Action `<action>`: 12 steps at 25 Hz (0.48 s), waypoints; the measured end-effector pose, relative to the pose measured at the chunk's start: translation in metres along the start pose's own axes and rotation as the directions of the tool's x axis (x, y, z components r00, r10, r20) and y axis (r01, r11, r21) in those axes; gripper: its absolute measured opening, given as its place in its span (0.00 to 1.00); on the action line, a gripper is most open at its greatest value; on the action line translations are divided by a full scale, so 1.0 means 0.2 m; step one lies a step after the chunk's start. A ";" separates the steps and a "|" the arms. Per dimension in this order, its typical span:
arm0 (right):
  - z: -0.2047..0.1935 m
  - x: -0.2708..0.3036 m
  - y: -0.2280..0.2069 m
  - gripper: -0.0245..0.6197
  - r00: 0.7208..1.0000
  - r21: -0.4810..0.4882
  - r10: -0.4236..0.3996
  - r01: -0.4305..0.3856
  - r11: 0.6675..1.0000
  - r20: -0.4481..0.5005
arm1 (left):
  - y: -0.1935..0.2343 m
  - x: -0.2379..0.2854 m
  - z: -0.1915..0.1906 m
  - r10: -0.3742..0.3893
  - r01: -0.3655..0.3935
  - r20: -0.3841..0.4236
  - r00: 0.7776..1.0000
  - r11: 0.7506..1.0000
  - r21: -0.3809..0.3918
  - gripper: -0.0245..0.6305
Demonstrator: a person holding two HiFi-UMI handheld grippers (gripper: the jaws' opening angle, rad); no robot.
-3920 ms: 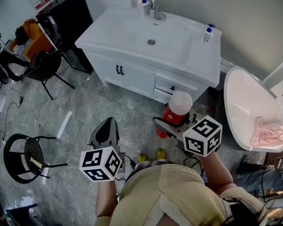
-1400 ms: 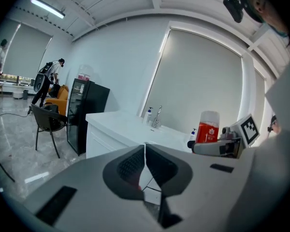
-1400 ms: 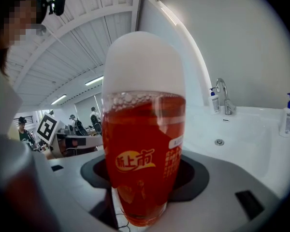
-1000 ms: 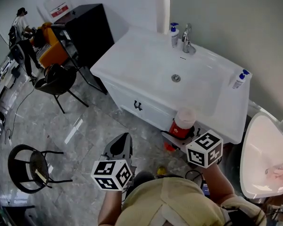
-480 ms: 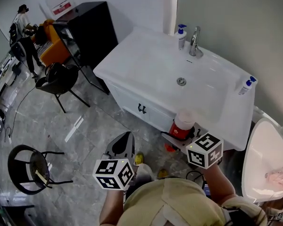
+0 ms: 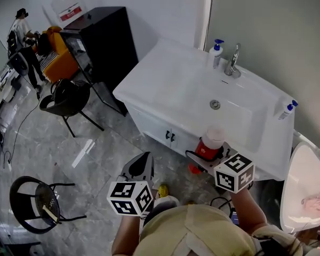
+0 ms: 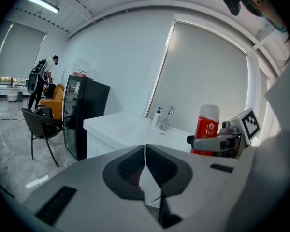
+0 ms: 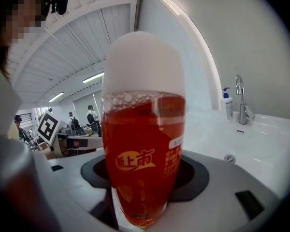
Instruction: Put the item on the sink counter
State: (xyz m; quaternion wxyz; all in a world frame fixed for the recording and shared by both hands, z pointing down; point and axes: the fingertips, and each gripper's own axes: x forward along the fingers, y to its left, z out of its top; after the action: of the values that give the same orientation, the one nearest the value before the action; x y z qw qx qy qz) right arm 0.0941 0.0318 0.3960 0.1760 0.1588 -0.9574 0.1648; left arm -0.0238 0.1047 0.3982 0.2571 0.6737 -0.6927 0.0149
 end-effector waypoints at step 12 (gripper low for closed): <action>0.19 0.35 0.07 0.49 0.999 -0.003 -0.051 0.051 0.999 0.002 | 0.36 0.05 0.18 -0.040 0.040 -0.014 0.999 0.999 0.023 0.10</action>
State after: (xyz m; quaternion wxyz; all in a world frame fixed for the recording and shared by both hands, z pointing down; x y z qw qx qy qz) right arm 0.0164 0.0124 0.3860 0.1796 0.1832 -0.9534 0.1588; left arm -0.1039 0.0893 0.3941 0.2543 0.6902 -0.6771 0.0225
